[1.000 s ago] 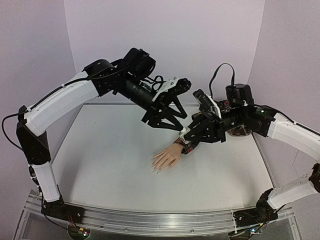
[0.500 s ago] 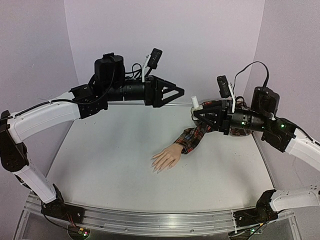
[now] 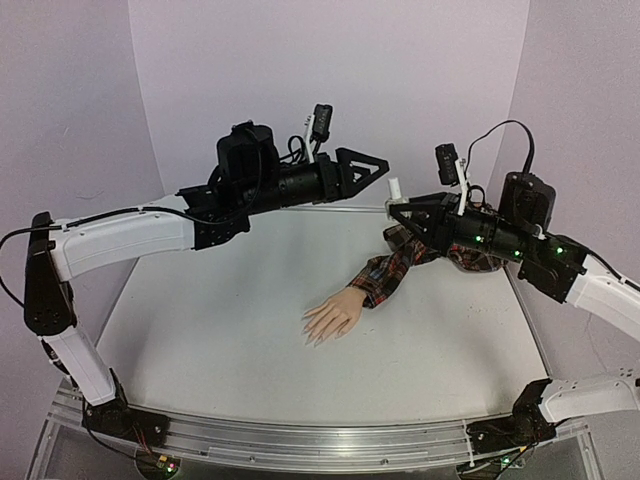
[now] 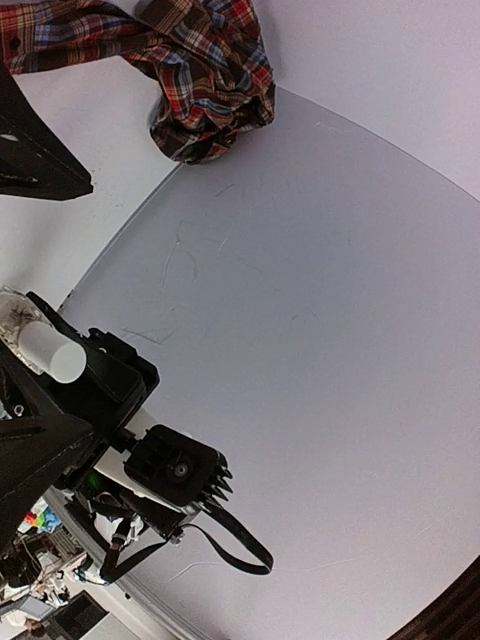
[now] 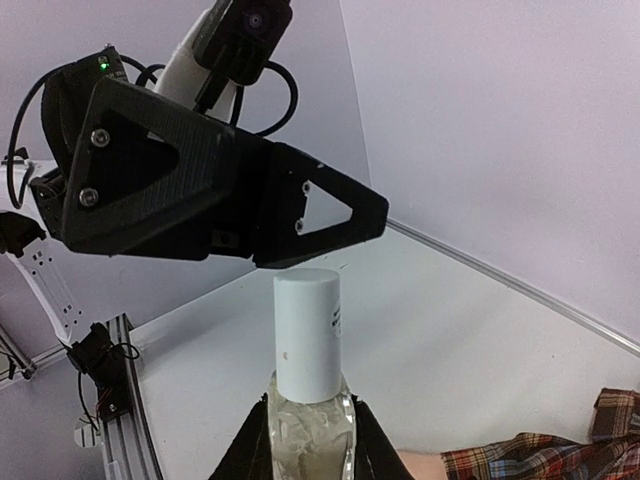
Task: Paint the nails
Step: Open the cap of the nail polish bottle.
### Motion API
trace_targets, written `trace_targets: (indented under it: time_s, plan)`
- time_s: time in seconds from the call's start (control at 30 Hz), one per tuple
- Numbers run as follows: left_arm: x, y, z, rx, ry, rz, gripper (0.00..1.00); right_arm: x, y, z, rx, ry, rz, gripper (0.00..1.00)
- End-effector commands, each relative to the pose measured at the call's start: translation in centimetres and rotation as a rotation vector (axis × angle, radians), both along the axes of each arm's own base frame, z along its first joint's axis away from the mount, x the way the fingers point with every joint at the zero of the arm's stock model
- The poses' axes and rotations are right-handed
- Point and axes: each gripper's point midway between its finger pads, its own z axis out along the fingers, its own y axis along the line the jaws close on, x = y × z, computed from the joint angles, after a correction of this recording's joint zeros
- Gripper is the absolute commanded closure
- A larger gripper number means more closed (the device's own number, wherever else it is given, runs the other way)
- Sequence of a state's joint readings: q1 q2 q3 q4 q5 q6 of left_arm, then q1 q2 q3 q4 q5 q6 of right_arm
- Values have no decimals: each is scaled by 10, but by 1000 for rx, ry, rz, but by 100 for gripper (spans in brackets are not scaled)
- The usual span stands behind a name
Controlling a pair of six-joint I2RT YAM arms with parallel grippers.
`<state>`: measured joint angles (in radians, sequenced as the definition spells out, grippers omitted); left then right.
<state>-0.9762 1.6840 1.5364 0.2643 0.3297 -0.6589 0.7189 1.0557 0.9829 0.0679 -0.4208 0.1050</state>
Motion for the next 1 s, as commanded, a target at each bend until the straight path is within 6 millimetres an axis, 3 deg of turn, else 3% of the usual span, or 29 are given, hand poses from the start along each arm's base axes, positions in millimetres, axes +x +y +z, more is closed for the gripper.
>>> trace_targets:
  time_s: [0.0, 0.23, 0.33, 0.77, 0.87, 0.97]
  plan:
    - [-23, -9, 34, -110, -69, -144, 27, -11, 7, 34, 84, -54, 72, 100]
    - [-68, -7, 41, -176, -157, -389, 39, -33, 21, 47, 131, -16, 238, 100]
    - [-78, -6, 38, -162, -175, -442, 44, -43, 25, 52, 144, -4, 308, 100]
    - [-94, 12, 46, -142, -227, -459, 53, -59, 29, 58, 146, -6, 415, 100]
    - [-93, 14, 47, -127, -232, -442, 59, -61, 30, 59, 146, -6, 428, 100]
    - [-92, 12, 46, -111, -235, -443, 59, -62, 31, 59, 143, -3, 440, 100]
